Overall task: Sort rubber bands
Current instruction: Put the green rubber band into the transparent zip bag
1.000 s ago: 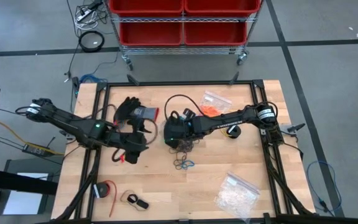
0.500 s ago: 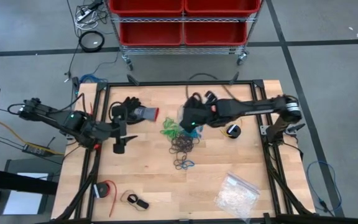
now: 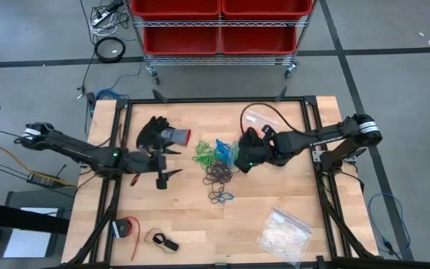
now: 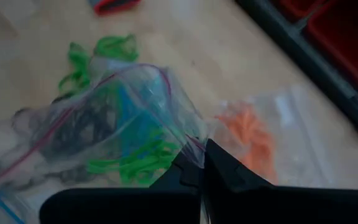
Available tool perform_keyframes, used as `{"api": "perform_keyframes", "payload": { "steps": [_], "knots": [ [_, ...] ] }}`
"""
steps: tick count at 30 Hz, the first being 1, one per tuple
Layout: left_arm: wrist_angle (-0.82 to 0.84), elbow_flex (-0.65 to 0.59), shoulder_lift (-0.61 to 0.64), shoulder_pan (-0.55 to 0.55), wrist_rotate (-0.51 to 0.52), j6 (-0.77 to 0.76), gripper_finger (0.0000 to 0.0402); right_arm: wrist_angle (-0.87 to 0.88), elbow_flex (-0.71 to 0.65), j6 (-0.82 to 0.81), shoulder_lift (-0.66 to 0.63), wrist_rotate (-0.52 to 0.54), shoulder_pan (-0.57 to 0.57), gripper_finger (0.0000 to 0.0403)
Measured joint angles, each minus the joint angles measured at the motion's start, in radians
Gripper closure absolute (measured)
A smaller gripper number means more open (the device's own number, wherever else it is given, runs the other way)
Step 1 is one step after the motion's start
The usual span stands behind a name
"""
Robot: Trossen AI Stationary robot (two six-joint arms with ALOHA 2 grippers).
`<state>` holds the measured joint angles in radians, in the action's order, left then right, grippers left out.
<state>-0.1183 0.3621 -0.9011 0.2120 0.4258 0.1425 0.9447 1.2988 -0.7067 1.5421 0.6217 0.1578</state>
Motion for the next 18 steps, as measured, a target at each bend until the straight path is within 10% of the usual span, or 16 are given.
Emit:
{"api": "perform_keyframes", "payload": {
  "steps": [18],
  "knots": [
    [-0.480, -0.016, -0.575, -0.262, -0.284, -0.057, 0.0143, -0.008, -0.043, -0.207, -0.008, 0.004, 0.067, 0.0403]
  ]
}}
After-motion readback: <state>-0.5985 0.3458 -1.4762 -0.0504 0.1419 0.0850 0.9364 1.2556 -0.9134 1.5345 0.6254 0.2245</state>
